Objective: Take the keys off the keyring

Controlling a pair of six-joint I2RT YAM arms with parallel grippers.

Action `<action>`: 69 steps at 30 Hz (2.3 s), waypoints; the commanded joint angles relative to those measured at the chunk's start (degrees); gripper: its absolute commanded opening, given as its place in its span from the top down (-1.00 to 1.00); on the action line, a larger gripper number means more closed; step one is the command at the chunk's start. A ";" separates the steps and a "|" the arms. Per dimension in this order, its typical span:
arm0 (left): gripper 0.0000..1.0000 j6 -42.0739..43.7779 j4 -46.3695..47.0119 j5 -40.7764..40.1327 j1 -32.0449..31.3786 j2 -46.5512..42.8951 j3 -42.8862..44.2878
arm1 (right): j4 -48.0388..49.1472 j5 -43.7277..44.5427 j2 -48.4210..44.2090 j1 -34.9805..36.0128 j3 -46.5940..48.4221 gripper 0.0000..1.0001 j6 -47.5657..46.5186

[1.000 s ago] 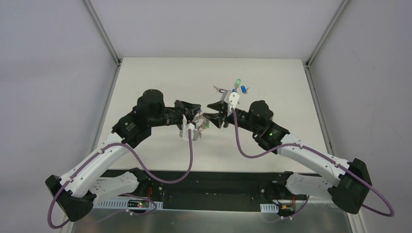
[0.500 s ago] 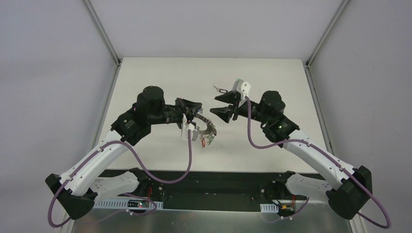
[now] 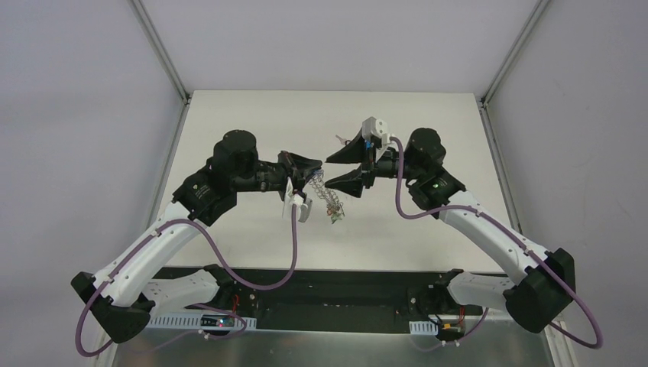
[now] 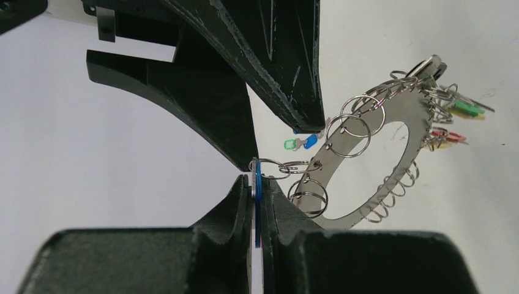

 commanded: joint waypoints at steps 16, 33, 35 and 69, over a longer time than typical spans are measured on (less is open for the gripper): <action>1.00 2.86 1.70 2.30 -0.99 1.18 4.78 | 10.95 -6.50 3.18 2.27 1.98 0.21 7.90; 1.00 2.82 1.69 2.27 -1.26 -0.02 4.93 | 9.57 2.35 1.06 1.96 0.30 -0.22 7.43; 1.00 2.81 1.70 2.42 -1.30 -0.03 4.83 | 9.57 2.23 0.72 1.55 0.10 -0.22 7.59; 1.00 3.07 1.70 3.59 -1.34 0.96 6.05 | 9.17 -4.89 2.66 1.51 1.65 -0.16 9.69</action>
